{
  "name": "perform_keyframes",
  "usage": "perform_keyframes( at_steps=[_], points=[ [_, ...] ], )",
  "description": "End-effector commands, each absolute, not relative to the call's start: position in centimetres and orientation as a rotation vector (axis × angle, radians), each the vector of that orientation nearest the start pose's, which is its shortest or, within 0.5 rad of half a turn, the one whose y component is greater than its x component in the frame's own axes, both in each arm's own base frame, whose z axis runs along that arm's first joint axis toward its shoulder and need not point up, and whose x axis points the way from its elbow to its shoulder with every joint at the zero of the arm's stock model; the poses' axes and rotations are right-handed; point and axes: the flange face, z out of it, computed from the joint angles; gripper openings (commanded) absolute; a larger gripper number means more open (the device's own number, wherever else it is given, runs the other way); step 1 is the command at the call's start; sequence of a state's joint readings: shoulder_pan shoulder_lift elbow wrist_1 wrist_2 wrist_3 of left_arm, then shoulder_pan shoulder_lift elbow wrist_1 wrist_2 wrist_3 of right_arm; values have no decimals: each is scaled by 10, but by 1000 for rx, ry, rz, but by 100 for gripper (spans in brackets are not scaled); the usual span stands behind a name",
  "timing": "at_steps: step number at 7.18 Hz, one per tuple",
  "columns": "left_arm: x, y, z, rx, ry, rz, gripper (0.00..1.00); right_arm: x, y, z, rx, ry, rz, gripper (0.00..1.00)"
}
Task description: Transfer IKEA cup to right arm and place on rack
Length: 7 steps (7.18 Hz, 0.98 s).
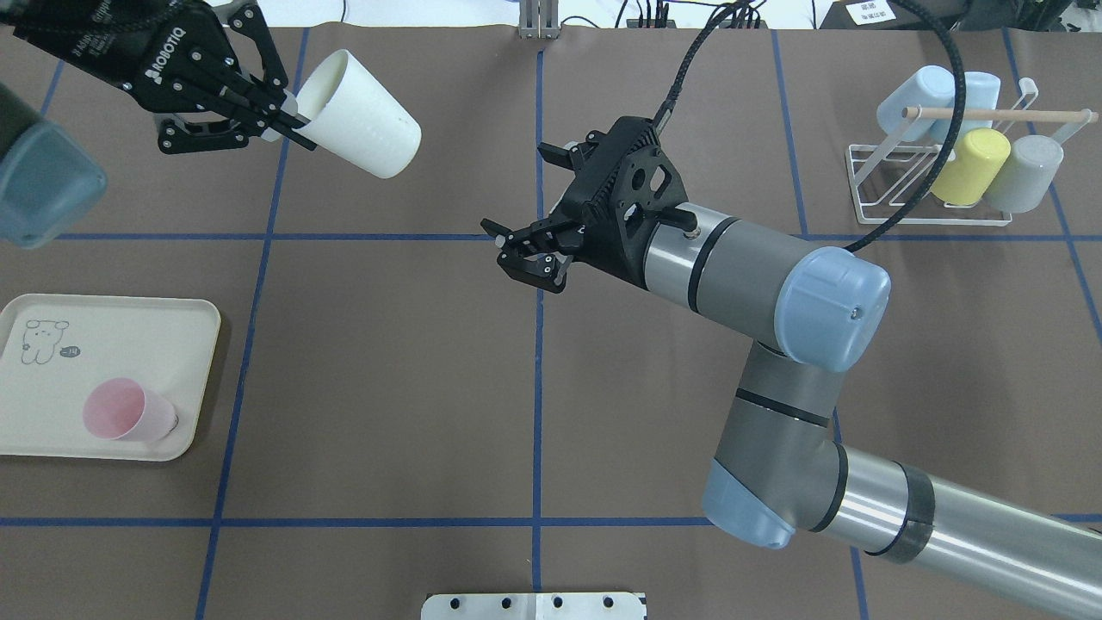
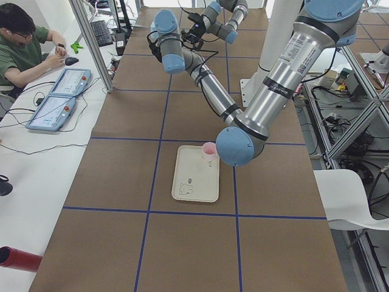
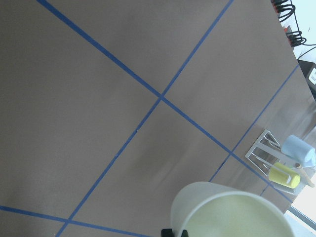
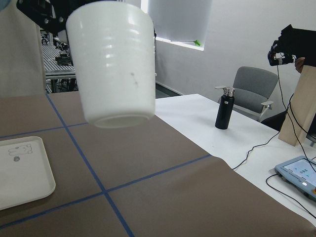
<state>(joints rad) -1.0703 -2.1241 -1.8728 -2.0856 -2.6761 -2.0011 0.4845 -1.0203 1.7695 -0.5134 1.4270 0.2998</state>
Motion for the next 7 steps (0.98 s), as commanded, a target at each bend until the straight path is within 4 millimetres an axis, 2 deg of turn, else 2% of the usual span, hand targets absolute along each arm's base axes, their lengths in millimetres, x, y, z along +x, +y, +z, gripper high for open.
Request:
perform_keyframes(
  at_steps=[1, 5, 7],
  points=[
    [247, -484, 116, -514, 1430, -416, 0, -451, -396, 121, 1490, -1108, -421, 98],
    [262, -478, 109, -527, 1429, -396, 0, -452, -389, 110, 1511, -1109, -400, 98],
    [278, -475, 107, -500, 1434, -412, 0, -451, -388, 108, 1548, -1072, -436, 98]
  ],
)
